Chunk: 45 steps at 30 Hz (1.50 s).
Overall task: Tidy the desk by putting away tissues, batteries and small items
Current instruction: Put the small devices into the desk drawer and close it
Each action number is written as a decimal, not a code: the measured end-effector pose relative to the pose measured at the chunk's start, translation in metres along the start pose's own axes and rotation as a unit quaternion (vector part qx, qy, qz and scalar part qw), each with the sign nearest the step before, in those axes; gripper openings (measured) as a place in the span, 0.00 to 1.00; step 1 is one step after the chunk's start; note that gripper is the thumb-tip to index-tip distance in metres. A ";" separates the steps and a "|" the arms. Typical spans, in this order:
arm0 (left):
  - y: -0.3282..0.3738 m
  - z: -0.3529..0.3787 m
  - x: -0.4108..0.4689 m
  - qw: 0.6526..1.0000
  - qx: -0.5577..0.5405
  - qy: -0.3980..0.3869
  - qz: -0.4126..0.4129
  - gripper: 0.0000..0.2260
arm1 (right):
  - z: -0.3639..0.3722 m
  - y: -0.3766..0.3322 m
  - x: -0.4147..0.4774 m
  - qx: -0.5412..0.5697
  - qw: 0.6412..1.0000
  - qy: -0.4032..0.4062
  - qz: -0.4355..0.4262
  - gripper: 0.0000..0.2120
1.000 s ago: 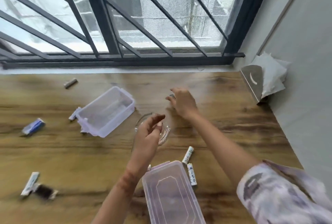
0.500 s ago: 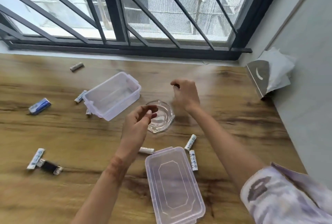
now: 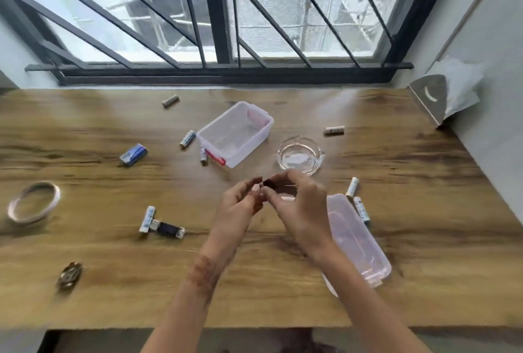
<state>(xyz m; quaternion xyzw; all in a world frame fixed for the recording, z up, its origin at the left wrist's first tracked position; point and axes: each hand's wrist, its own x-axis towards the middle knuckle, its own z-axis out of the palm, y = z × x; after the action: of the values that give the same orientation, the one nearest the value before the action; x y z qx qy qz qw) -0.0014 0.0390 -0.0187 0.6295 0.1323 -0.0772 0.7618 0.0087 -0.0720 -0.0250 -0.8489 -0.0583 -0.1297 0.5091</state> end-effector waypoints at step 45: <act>-0.045 -0.140 -0.095 0.908 -0.395 0.039 -0.136 0.21 | 0.118 -0.069 -0.139 -0.074 0.993 -0.079 -0.054 0.09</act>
<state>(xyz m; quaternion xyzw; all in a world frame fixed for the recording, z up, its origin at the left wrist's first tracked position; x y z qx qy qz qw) -0.1193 0.1630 -0.0563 0.2555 0.2656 -0.0972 0.9245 -0.1215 0.0688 -0.0577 -0.8873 -0.1346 -0.0936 0.4310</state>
